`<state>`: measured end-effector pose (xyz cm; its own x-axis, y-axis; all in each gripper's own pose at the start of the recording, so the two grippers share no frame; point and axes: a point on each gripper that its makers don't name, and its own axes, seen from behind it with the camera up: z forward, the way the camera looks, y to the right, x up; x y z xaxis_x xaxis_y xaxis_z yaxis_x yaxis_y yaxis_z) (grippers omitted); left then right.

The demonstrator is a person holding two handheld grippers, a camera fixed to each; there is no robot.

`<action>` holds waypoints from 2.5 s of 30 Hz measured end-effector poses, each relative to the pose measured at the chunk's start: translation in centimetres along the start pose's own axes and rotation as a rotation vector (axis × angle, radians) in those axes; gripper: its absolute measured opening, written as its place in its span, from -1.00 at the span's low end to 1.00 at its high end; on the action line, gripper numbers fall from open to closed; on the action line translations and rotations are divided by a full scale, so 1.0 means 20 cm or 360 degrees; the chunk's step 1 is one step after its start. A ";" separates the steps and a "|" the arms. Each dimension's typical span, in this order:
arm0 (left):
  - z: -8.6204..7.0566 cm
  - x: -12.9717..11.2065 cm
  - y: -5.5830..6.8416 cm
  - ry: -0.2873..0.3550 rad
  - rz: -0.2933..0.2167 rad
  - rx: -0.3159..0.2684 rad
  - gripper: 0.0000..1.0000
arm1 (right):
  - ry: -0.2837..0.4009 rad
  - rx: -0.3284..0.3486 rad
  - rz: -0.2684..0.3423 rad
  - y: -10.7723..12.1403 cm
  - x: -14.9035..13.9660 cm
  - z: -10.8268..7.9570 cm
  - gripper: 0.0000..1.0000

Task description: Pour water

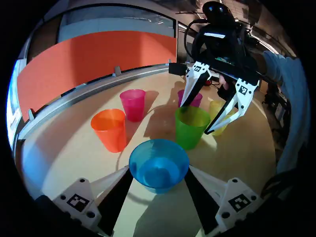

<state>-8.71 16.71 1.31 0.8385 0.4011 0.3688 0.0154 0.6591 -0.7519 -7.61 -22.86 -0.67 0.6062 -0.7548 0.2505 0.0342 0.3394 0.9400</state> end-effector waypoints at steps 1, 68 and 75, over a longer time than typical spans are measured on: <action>0.00 0.00 0.00 0.0000 0.0000 0.0000 0.72 | 0.0000 0.0000 0.0001 0.00 0.00 0.00 1.00; -0.43 0.63 -0.03 0.0459 0.0038 0.0179 0.71 | 0.0997 -0.0371 0.0226 0.02 0.58 -0.59 0.84; -0.49 0.72 -0.02 0.0524 0.0038 0.0185 0.71 | 0.1120 -0.0435 0.0231 0.04 0.66 -0.69 0.84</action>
<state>8.75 16.10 1.55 0.9688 0.2030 0.1419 -0.0524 0.7278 -0.6838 11.42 -24.83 0.29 0.9794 -0.1878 0.0745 0.0553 0.6038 0.7952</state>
